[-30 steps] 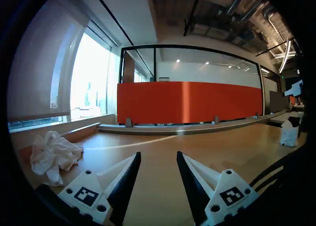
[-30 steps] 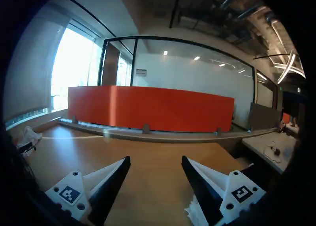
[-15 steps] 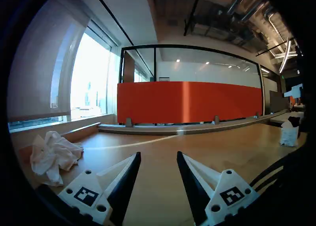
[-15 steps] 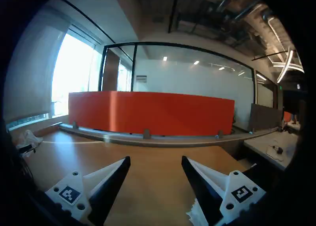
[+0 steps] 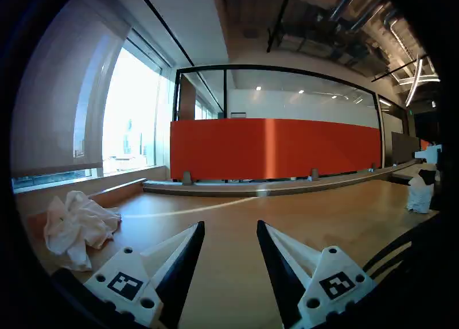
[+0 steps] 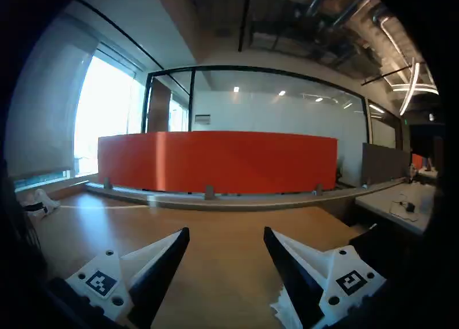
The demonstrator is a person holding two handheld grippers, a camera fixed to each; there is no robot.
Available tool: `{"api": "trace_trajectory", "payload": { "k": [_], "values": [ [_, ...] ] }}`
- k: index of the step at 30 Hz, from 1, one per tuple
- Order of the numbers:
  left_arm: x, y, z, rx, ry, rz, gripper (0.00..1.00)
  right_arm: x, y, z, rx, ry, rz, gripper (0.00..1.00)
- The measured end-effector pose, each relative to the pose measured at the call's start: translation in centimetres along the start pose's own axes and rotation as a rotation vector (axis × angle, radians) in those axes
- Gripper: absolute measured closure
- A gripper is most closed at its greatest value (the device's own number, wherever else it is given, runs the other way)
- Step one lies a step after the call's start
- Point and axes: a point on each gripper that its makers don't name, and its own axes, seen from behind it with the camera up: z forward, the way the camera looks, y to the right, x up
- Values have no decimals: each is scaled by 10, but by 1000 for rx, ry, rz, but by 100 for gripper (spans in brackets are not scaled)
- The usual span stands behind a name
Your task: Fold towel
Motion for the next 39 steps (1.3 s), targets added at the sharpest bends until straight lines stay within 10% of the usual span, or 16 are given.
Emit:
{"api": "trace_trajectory", "payload": {
  "k": [39],
  "values": [
    [-1,0,0,0,0,0,34,-64,6,0,-13,27,57,0]
  ]
}}
